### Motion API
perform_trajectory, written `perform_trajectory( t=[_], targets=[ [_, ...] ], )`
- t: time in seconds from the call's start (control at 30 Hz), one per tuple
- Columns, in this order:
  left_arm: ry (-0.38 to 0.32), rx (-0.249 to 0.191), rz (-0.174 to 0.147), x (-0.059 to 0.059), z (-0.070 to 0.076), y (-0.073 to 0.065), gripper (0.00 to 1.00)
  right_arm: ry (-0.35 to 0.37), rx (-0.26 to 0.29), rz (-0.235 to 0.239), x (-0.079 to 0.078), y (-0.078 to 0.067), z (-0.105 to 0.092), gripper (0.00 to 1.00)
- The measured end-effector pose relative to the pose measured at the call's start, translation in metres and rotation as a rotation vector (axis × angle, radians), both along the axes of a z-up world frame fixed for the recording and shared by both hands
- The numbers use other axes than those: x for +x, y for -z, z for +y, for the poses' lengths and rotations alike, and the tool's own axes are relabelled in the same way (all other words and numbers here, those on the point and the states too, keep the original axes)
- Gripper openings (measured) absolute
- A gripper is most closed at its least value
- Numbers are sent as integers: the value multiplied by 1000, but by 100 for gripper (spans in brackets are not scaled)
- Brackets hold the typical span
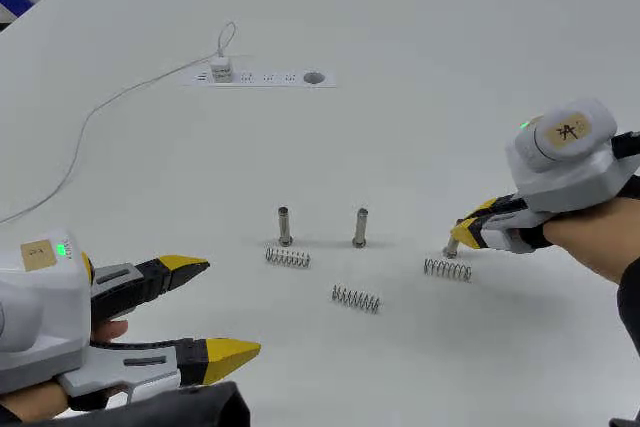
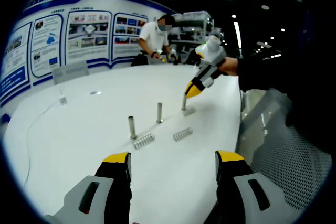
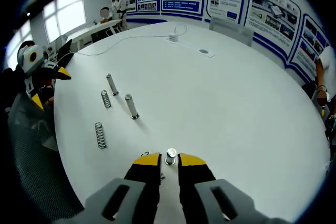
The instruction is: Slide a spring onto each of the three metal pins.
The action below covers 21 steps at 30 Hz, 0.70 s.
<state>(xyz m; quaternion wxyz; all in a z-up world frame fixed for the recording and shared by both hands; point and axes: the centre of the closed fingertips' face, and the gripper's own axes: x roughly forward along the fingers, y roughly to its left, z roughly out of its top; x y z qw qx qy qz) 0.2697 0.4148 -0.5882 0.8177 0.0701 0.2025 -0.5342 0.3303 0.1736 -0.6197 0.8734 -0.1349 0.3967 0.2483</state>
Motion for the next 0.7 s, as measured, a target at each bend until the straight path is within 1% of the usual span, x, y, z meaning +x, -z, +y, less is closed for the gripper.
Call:
perform_trajectory(
  t=[0.13, 0.3, 0.33, 0.4, 0.5, 0.57, 0.6, 0.7],
  targets=[
    [2, 2, 0, 0, 0, 1, 66, -10, 2, 9, -8, 5, -3, 14],
    [0, -1, 3, 0, 0, 1, 66, -45, -1, 42, -20, 20, -6, 15],
    [0, 1, 3, 0, 0, 1, 66, -65, -8, 47, -23, 23, -5, 15],
    [1, 0, 4, 0, 0, 1, 66, -81, -5, 55, -25, 26, -3, 15],
    [2, 3, 3, 0, 0, 2, 66, -127, -1, 68, -28, 31, 2, 15],
    [2, 3, 3, 0, 0, 2, 66, -154, -7, 73, -29, 35, 3, 15],
    [2, 3, 4, 0, 0, 2, 66, -171, -8, 84, -30, 37, 4, 15],
    [0, 3, 3, 0, 0, 2, 66, -197, -22, 94, -29, 43, 3, 15]
  ],
)
